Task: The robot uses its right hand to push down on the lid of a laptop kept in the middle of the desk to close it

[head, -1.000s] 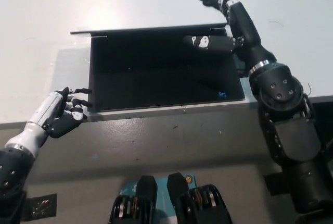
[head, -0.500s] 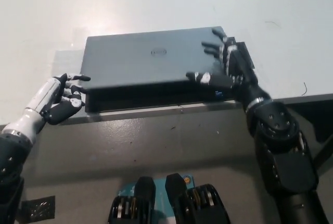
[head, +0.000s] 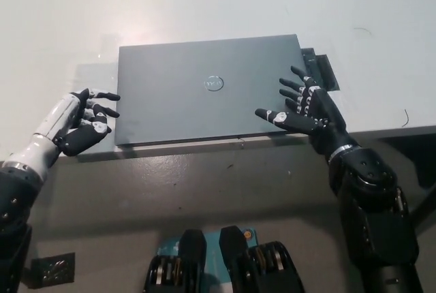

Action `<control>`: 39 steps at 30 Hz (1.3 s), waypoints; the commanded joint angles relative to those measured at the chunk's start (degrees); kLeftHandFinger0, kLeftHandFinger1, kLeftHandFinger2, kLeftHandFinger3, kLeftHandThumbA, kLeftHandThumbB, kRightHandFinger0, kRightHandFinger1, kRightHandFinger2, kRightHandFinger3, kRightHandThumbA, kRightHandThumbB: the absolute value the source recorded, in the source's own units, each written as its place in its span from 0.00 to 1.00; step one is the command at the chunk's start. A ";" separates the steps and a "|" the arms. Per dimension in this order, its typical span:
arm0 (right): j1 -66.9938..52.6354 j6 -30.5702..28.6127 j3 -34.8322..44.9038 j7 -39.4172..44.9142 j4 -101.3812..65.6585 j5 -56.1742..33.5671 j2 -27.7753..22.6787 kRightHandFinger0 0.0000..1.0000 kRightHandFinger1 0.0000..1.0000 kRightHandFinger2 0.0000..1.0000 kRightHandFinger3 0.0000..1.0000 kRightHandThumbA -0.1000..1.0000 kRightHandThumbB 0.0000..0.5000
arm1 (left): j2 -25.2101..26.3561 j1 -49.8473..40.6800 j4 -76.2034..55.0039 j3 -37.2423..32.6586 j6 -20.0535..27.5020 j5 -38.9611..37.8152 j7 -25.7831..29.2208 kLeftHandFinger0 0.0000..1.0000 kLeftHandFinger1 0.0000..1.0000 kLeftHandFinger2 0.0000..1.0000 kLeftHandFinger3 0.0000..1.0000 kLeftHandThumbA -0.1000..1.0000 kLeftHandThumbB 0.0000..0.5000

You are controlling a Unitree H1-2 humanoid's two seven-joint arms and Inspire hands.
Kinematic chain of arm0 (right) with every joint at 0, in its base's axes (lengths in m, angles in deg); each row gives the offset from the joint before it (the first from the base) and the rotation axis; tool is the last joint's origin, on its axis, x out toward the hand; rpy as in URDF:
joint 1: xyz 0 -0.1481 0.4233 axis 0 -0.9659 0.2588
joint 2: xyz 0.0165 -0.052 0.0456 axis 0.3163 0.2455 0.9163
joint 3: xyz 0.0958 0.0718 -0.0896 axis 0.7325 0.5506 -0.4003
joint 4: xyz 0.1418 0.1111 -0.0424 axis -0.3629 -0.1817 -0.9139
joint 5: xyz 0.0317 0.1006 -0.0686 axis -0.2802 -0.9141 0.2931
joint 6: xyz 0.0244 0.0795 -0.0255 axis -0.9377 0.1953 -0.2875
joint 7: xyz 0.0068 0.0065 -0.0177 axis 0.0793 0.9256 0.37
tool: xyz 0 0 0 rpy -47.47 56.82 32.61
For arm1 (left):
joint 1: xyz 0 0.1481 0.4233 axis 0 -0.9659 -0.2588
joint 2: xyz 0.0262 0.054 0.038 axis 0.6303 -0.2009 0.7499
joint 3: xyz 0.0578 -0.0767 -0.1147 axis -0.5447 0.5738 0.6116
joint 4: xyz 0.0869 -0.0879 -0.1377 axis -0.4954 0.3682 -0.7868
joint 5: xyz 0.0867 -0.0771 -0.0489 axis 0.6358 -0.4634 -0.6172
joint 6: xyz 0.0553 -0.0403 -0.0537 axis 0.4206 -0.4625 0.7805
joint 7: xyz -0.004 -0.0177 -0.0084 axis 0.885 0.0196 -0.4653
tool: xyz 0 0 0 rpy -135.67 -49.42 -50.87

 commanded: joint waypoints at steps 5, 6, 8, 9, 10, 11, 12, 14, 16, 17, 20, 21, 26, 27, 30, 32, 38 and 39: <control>-1.86 3.11 0.57 -0.61 0.55 -1.74 0.74 1.00 0.90 0.90 1.00 1.00 0.43 | 1.98 2.04 -0.87 0.42 0.55 0.97 -0.59 0.39 0.45 0.57 0.68 0.11 0.00; -1.95 3.46 0.53 -0.62 0.05 -1.90 0.81 1.00 0.90 0.90 1.00 1.00 0.43 | 1.95 1.90 -0.88 0.46 0.76 0.90 -0.59 0.39 0.45 0.56 0.68 0.11 0.00; -2.26 3.55 0.29 0.38 -1.49 -2.60 0.55 1.00 0.90 0.90 1.00 1.00 0.47 | 1.85 1.60 -1.10 0.47 0.11 0.98 -0.52 0.39 0.45 0.56 0.67 0.11 0.01; -2.30 3.45 0.18 0.74 -2.31 -2.78 0.33 1.00 0.89 0.89 1.00 1.00 0.47 | 1.83 1.51 -1.12 0.50 0.20 0.91 -0.55 0.38 0.44 0.55 0.67 0.11 0.00; -2.36 3.55 0.12 1.07 -4.21 -2.94 -0.07 1.00 0.89 0.88 1.00 1.00 0.47 | 1.82 1.46 -1.10 0.56 0.42 0.79 -0.59 0.38 0.44 0.55 0.67 0.11 0.00; -2.42 3.67 0.12 1.11 -4.82 -3.06 -0.16 1.00 0.89 0.88 1.00 1.00 0.47 | 1.84 1.45 -1.12 0.55 0.41 0.81 -0.60 0.38 0.44 0.55 0.67 0.11 0.00; -2.38 3.69 0.34 0.86 -6.35 -3.79 -0.31 0.96 0.86 0.85 1.00 1.00 0.50 | 1.86 1.16 -1.19 0.71 0.73 0.65 -0.58 0.37 0.44 0.55 0.67 0.10 0.00; -2.40 3.69 1.13 0.70 -10.63 -6.00 -1.04 0.98 0.86 0.85 1.00 1.00 0.54 | 1.90 0.67 -1.51 0.98 0.92 0.52 -0.52 0.38 0.45 0.57 0.69 0.10 0.00; -3.30 3.69 1.05 0.19 -16.28 -8.69 -2.78 1.00 0.86 0.84 1.00 1.00 0.54 | 1.79 0.39 -1.65 1.18 0.53 0.45 -0.43 0.37 0.44 0.57 0.68 0.09 0.01; -3.53 3.69 0.91 -0.13 -18.00 -10.06 -3.63 1.00 0.87 0.85 1.00 1.00 0.54 | 1.66 0.31 -1.76 1.38 0.33 0.24 -0.39 0.36 0.43 0.56 0.68 0.09 0.00; -5.43 3.69 1.01 -2.95 -26.08 -15.01 -6.78 0.94 0.83 0.82 0.99 1.00 0.59 | 1.33 0.03 -1.85 1.80 -0.12 -0.34 -0.40 0.33 0.42 0.55 0.70 0.07 0.00; -6.24 3.69 0.49 -4.01 -28.40 -16.70 -8.30 0.93 0.83 0.81 0.98 1.00 0.60 | 1.16 -0.24 -1.81 2.15 0.13 -0.82 -0.36 0.33 0.41 0.55 0.70 0.05 0.00; -10.91 3.69 -0.34 -10.29 -37.87 -23.31 -14.11 1.00 0.87 0.85 1.00 1.00 0.56 | 0.56 -1.09 -1.99 3.12 -0.25 -1.71 0.02 0.33 0.42 0.56 0.69 0.02 0.00; -13.23 3.69 1.24 -10.76 -40.40 -25.58 -15.70 1.00 0.88 0.86 1.00 1.00 0.50 | 0.46 -1.24 -1.62 3.24 0.66 -1.59 0.31 0.34 0.42 0.57 0.68 0.02 0.00; -15.34 3.69 2.12 -12.06 -42.24 -28.15 -17.37 0.99 0.88 0.87 1.00 1.00 0.53 | 0.90 -1.26 -1.62 2.75 0.78 -0.48 0.31 0.36 0.43 0.58 0.69 0.04 0.00; -17.80 3.69 4.03 -11.95 -43.11 -29.34 -17.75 0.99 0.89 0.88 1.00 1.00 0.55 | 0.97 -1.21 -1.33 2.56 1.06 0.00 0.45 0.38 0.44 0.58 0.69 0.05 0.00; -25.14 3.69 8.40 -12.19 -42.89 -28.60 -15.93 1.00 0.92 0.90 1.00 1.00 0.46 | 0.16 -1.33 -1.98 3.01 -0.01 0.28 1.04 0.39 0.45 0.59 0.69 0.03 0.01; -25.84 3.69 8.86 -12.22 -42.57 -28.69 -15.59 1.00 0.93 0.90 1.00 1.00 0.47 | 0.08 -1.30 -1.87 3.09 0.15 0.20 1.04 0.37 0.45 0.58 0.69 0.03 0.02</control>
